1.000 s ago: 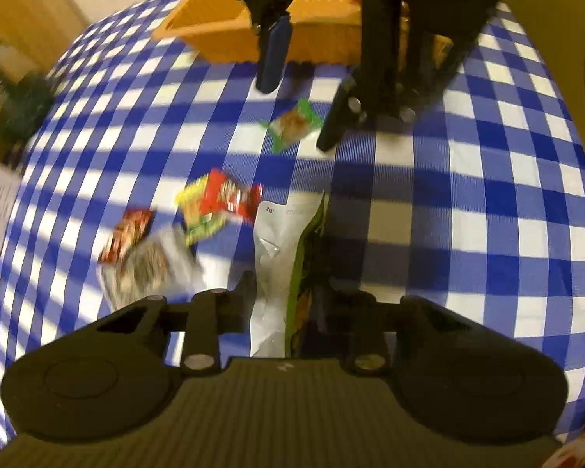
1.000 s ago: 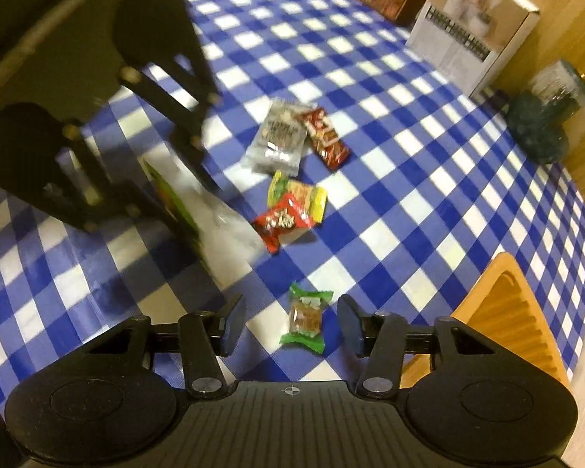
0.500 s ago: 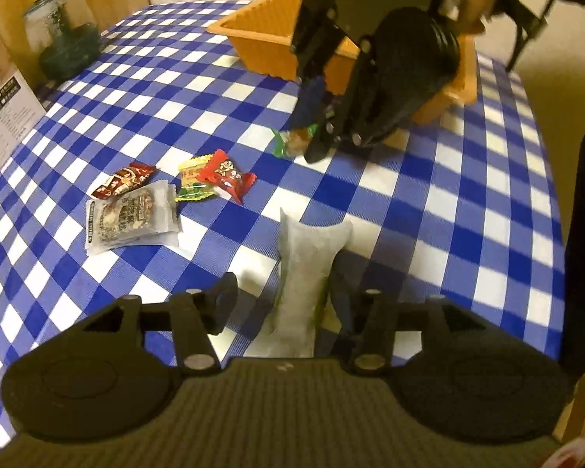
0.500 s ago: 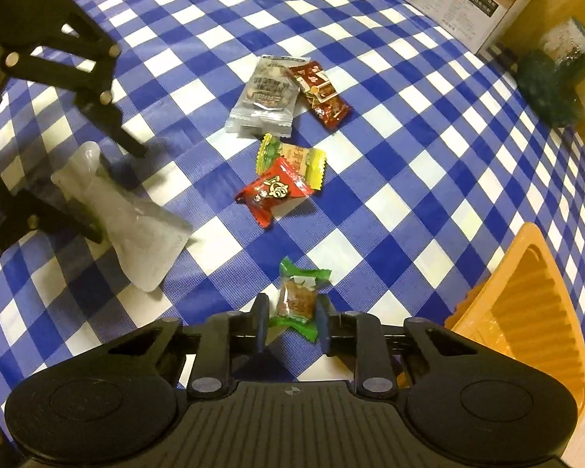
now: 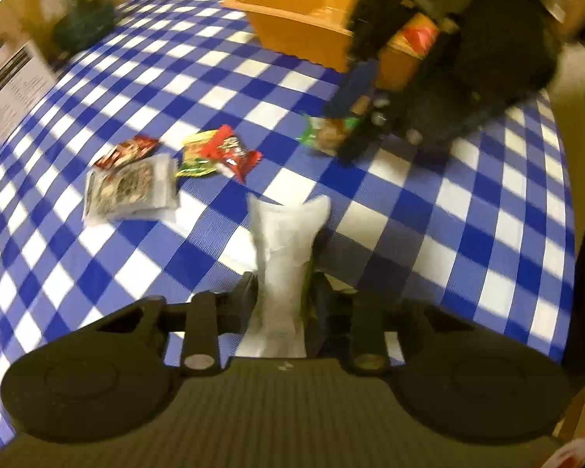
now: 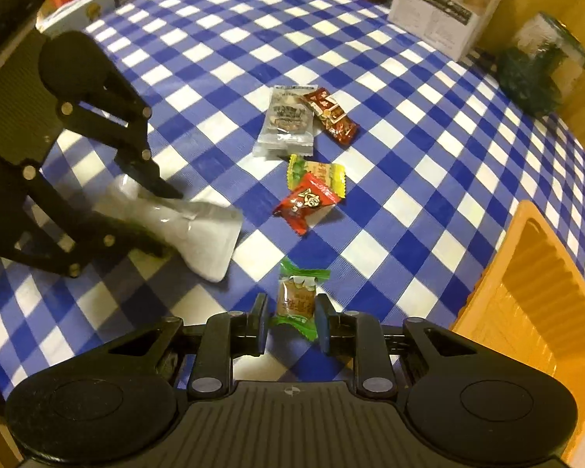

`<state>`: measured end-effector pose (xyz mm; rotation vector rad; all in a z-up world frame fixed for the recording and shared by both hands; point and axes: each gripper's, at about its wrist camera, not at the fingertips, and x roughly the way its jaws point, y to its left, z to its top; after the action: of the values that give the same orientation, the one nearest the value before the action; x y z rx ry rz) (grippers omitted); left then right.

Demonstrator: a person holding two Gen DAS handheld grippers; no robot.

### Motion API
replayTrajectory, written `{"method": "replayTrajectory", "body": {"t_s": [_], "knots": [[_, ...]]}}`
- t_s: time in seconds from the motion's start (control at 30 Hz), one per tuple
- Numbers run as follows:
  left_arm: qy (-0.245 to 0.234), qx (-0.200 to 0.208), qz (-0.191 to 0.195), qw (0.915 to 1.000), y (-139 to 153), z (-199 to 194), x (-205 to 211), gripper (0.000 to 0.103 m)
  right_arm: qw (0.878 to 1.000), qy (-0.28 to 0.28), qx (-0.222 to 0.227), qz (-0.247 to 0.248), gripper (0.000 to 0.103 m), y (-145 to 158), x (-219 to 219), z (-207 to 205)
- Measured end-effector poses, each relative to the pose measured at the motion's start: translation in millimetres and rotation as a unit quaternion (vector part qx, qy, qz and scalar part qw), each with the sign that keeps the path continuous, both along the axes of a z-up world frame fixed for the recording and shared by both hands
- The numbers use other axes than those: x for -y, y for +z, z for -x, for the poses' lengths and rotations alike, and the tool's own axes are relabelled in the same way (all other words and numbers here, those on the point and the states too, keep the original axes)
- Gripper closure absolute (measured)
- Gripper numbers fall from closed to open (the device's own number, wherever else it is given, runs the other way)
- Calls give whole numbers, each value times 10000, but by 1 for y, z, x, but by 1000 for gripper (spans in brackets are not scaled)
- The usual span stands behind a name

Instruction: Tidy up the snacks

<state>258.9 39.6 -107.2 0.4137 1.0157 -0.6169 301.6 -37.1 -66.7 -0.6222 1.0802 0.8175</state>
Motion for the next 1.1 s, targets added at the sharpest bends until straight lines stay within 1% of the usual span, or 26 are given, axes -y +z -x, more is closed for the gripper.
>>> {"method": "replayTrajectory", "body": {"t_s": [0.1, 0.2, 0.33, 0.4, 0.57, 0.63, 0.73, 0.93, 1.0, 1.1], "knots": [[580, -27, 224, 9981, 5, 7, -5, 76, 9994, -272, 13, -217, 78, 6, 5, 10], [1125, -52, 411, 9928, 9, 18, -8, 76, 9974, -542, 39, -479, 78, 12, 9, 24], [1807, -32, 696, 9811, 15, 36, -10, 76, 9917, -991, 94, -817, 78, 21, 16, 43], [1994, 36, 747, 9771, 18, 46, -8, 76, 9880, -1190, 120, -977, 78, 25, 20, 51], [2536, 192, 1009, 9618, 28, 72, -5, 76, 9779, -1644, 351, -1242, 78, 34, 35, 77], [2768, 302, 1017, 9550, 30, 83, -1, 76, 9715, -1873, 419, -1391, 78, 37, 44, 88], [3047, 336, 1155, 9448, 33, 97, 7, 76, 9608, -2235, 626, -1516, 78, 41, 56, 105], [3434, 504, 1385, 9275, 46, 123, 24, 76, 9365, -2884, 797, -1830, 78, 55, 83, 133], [3501, 539, 1478, 9234, 52, 128, 28, 76, 9287, -3064, 860, -1905, 78, 62, 93, 142], [3509, 614, 1519, 9220, 61, 134, 36, 76, 9195, -3258, 941, -1986, 78, 70, 106, 154]]}}
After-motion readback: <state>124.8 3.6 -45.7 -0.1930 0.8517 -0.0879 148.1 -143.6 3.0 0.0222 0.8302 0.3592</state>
